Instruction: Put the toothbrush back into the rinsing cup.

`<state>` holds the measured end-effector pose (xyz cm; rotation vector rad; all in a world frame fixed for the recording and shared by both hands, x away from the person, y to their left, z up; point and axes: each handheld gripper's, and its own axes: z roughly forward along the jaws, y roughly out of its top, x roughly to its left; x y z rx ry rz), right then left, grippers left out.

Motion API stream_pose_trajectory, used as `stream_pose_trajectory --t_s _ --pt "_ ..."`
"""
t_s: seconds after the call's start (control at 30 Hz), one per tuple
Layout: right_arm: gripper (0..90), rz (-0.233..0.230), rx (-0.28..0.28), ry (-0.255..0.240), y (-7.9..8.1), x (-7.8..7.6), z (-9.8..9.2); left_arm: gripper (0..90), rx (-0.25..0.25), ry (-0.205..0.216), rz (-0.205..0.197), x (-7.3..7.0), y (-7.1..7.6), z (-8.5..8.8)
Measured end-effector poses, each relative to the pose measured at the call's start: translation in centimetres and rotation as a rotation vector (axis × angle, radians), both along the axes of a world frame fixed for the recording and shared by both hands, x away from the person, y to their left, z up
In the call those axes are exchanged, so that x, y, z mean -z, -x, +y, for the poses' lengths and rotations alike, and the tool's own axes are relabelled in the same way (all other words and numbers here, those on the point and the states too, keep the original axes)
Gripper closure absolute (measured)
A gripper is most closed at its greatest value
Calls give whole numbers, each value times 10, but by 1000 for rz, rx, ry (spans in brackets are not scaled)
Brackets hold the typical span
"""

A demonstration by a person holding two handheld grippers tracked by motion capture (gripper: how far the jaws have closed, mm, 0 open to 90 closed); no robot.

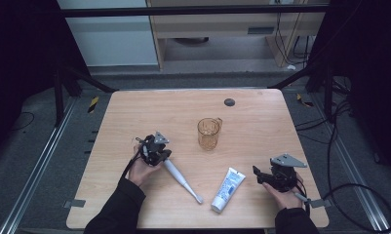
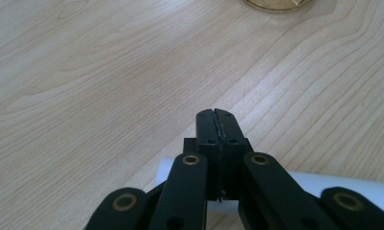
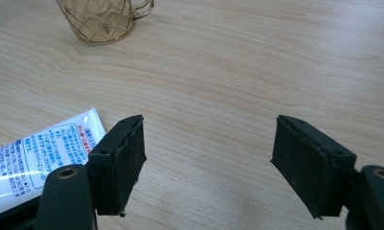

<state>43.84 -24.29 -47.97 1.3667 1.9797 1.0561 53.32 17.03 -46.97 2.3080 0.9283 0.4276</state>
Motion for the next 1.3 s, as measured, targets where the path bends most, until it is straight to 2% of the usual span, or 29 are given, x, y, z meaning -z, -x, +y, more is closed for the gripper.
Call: stream_pose_trajectory --t_s 0.57,0.9,1.3 --pt "267 -2 3 4 0 0 -1 897 -30 -14 16 2 6 16" --pt "267 -5 6 4 0 0 -2 897 -34 -14 21 -1 18 27" --pt "267 -5 5 6 0 0 -2 897 -27 -27 28 0 30 30"
